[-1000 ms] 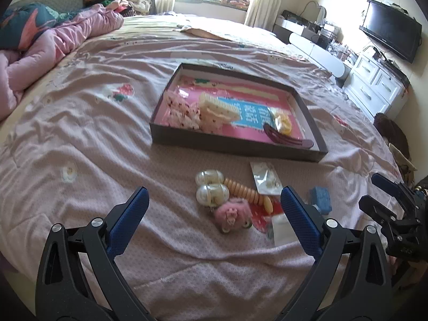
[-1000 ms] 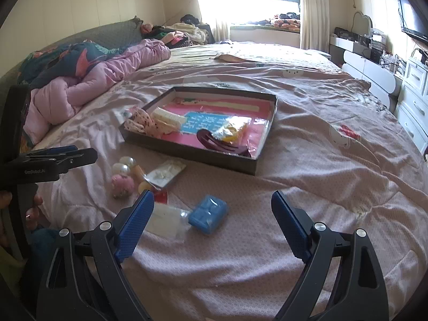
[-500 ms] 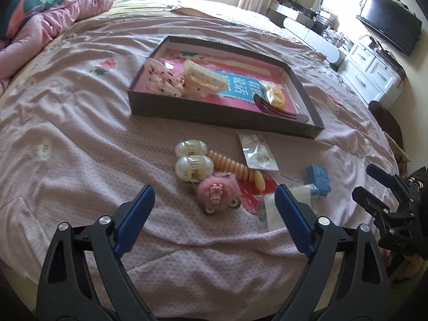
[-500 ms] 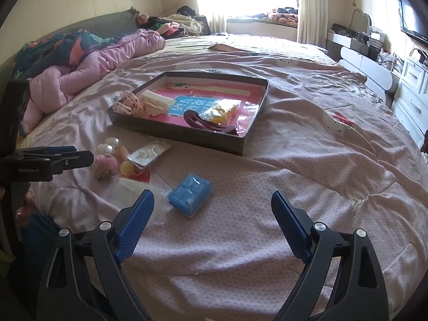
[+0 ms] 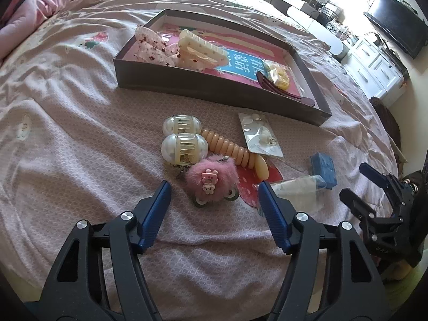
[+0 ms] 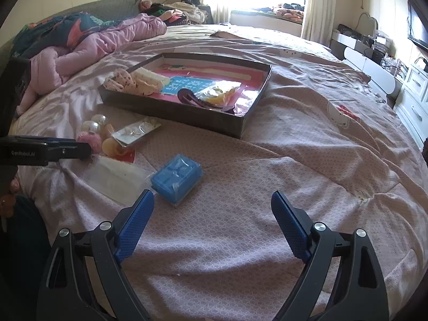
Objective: Organize jewelry
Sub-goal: 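Grasp the pink pom-pom keychain with the left tool while the right tool grasps the blue box, then carry the pom-pom in the left tool and the blue box in the right tool over the tray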
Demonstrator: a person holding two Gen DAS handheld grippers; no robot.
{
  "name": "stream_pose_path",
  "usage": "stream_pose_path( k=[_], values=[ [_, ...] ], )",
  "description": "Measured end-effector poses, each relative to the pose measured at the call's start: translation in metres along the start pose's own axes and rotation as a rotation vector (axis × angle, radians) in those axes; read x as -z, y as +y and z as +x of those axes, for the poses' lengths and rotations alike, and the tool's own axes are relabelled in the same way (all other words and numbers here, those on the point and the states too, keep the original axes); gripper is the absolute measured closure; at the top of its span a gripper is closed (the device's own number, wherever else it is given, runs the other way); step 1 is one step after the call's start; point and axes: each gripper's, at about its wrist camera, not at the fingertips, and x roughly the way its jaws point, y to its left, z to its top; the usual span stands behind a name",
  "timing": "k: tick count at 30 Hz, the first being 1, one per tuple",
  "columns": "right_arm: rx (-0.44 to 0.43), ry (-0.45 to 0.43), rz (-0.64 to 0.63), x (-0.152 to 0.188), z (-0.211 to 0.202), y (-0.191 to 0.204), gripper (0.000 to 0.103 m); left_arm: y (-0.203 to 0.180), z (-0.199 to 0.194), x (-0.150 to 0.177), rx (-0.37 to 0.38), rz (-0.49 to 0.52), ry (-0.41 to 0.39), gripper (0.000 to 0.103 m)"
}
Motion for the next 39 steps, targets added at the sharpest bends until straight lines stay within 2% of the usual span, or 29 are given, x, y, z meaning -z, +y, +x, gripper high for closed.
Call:
stream_pose_path(
  k=[8,13,19,23,29,39],
  values=[
    [-0.007,0.025,-0.040,-0.004,0.020,0.004,0.017,0.002,0.008,-0.001,0.001,-0.018,0.011,0.060],
    [-0.043,0.033,-0.052,-0.012,0.035,0.006,0.018,0.006,0.011,-0.002,0.004,-0.037,0.018,0.071],
    [-0.108,0.044,-0.043,-0.023,0.049,0.009,0.038,0.009,0.012,-0.002,0.022,-0.047,0.020,0.076],
    [-0.133,0.055,-0.053,-0.028,0.054,0.013,0.060,0.009,0.010,-0.002,0.030,-0.044,0.018,0.078],
    [-0.126,0.038,-0.020,-0.026,0.051,0.008,0.061,0.002,0.007,0.000,0.042,-0.017,0.010,0.079],
    [-0.094,0.019,0.064,-0.011,0.029,-0.023,0.061,-0.013,-0.005,0.000,0.055,0.039,-0.026,0.079]
  ],
)
